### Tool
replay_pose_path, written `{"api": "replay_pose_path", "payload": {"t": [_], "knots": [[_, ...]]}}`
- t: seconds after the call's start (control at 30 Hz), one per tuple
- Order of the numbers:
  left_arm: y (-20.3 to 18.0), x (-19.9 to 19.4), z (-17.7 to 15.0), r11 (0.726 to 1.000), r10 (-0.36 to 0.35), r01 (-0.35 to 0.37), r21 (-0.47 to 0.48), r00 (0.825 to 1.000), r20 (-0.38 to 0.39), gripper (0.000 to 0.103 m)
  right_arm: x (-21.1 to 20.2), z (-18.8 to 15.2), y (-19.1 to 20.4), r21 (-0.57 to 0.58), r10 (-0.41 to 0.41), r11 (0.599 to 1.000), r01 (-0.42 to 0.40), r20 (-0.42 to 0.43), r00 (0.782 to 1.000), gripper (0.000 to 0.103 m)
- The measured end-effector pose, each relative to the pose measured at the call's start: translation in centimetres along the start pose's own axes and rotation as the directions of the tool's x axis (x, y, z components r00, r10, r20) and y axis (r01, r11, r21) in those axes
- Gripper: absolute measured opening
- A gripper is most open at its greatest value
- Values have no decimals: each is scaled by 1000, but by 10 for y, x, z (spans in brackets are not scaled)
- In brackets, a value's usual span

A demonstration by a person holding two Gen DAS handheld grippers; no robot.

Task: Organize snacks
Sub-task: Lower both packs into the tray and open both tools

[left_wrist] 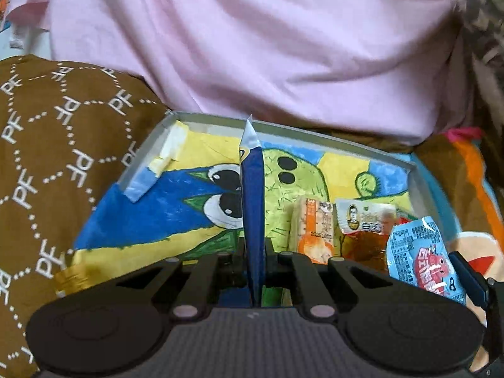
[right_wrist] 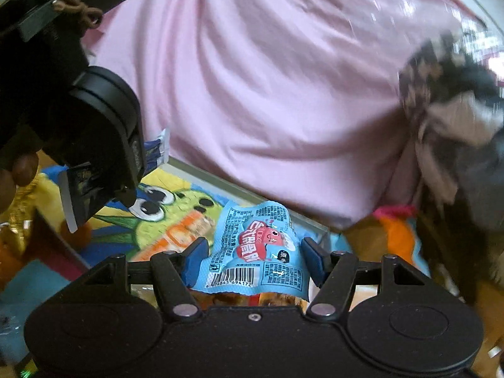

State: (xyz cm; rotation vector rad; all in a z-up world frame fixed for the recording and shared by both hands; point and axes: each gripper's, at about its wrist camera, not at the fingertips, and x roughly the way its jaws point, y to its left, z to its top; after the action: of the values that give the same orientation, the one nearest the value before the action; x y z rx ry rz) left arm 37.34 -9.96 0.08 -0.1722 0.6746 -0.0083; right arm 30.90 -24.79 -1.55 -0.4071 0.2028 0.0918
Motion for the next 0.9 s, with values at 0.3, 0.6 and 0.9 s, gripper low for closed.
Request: {"api": "replay_pose_path", "payload": {"t": [0.3,0.6,0.9], "knots": [[-9,25,-10,999,24,-23,36,999,-35,9,24,-21,6,51,58,997,-56,-57,997,67],[-2,21,-10,998,56,-56,-16,998,-19,63,29,-22,2,90,69,994,-65,-46,997,74],[3,-24,1,997,44,-40,-61,998,55,90,10,-9,-6,99,50,994,-51,15,999,98]]}}
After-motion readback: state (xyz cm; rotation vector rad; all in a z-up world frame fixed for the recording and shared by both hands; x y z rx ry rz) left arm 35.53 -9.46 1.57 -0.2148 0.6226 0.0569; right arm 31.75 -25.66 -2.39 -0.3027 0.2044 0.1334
